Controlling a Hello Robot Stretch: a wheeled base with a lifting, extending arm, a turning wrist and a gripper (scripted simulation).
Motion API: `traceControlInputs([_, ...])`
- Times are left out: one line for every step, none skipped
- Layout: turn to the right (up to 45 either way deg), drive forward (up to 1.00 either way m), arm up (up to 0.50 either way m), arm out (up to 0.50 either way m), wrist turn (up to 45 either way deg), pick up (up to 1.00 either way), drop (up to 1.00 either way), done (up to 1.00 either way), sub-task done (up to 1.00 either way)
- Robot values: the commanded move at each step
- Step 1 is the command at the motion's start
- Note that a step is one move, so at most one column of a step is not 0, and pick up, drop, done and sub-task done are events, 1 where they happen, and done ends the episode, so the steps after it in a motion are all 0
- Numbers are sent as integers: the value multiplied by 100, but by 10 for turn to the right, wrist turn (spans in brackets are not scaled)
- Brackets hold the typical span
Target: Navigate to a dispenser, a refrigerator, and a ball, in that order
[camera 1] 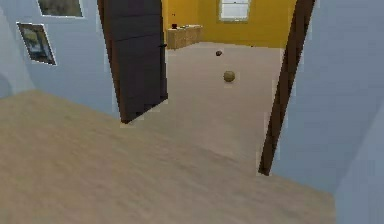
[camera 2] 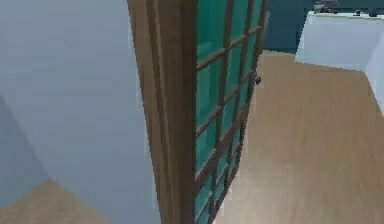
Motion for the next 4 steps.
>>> traceControlInputs([0,100,0,0,0,0,0,0,0])
traceControlInputs([60,0,0,0,0,0,0,0,0])
traceControlInputs([0,50,0,0,0,0,0,0,0])
traceControlInputs([240,0,0,0,0,0,0,0,0])
